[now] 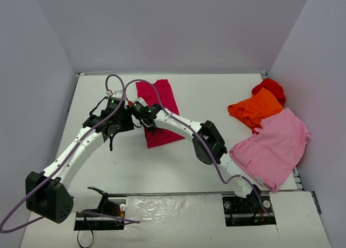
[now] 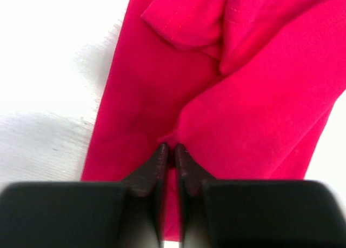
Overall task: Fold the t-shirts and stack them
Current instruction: Fold the folded rectangular tshirt in 1/3 of the way
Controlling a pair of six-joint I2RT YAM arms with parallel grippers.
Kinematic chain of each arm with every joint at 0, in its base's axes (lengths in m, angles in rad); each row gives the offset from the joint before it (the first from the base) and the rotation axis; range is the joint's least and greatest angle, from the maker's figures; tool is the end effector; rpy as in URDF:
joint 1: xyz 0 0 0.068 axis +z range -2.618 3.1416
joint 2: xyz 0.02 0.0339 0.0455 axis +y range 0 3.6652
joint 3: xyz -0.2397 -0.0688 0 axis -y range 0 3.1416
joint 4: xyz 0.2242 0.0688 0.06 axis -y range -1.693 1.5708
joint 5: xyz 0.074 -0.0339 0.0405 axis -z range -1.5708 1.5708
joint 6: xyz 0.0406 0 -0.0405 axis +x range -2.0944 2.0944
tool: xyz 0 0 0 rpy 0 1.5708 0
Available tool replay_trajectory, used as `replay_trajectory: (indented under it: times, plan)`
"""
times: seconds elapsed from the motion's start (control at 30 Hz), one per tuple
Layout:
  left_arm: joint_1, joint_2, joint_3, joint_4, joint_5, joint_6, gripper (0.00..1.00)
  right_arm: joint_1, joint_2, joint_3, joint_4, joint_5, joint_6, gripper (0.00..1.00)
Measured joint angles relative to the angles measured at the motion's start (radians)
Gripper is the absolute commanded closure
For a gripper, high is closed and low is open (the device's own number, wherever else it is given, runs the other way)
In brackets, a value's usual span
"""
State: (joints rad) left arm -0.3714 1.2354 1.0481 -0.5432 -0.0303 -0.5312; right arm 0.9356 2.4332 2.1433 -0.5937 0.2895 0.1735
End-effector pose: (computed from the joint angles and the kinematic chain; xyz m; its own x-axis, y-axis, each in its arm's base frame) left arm 0.2408 -0.0925 0.2806 -0.7092 -0.2672 -0.6524 -0.0203 0.9328 -0.3599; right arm 0.3094 0.4002 0.1756 -0.5664 -0.4896 -0.6629 -0.5749 0.8111 -0.1079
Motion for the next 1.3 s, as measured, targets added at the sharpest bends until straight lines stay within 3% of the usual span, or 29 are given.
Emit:
replay_trajectory:
  times: [0.5, 1.07, 1.13, 1.27, 1.3]
  plan:
    - [0.000, 0.004, -0.002, 0.035, 0.006, -0.002, 0.70, -0.026, 0.000, 0.076, 0.010, -0.003, -0.016, 1.00]
    - [0.000, 0.005, -0.064, 0.053, 0.078, -0.004, 0.70, -0.186, -0.019, -0.013, 0.500, -0.215, 0.138, 1.00]
    - [0.000, 0.005, -0.065, 0.056, 0.085, -0.004, 0.70, -0.188, -0.019, -0.019, 0.548, -0.230, 0.150, 0.94]
    - [0.000, 0.010, -0.065, 0.065, 0.094, -0.004, 0.70, -0.187, -0.019, -0.020, 0.621, -0.281, 0.174, 0.53]
    - [0.000, 0.012, -0.067, 0.069, 0.097, -0.005, 0.70, -0.187, -0.019, -0.020, 0.641, -0.298, 0.179, 0.49]
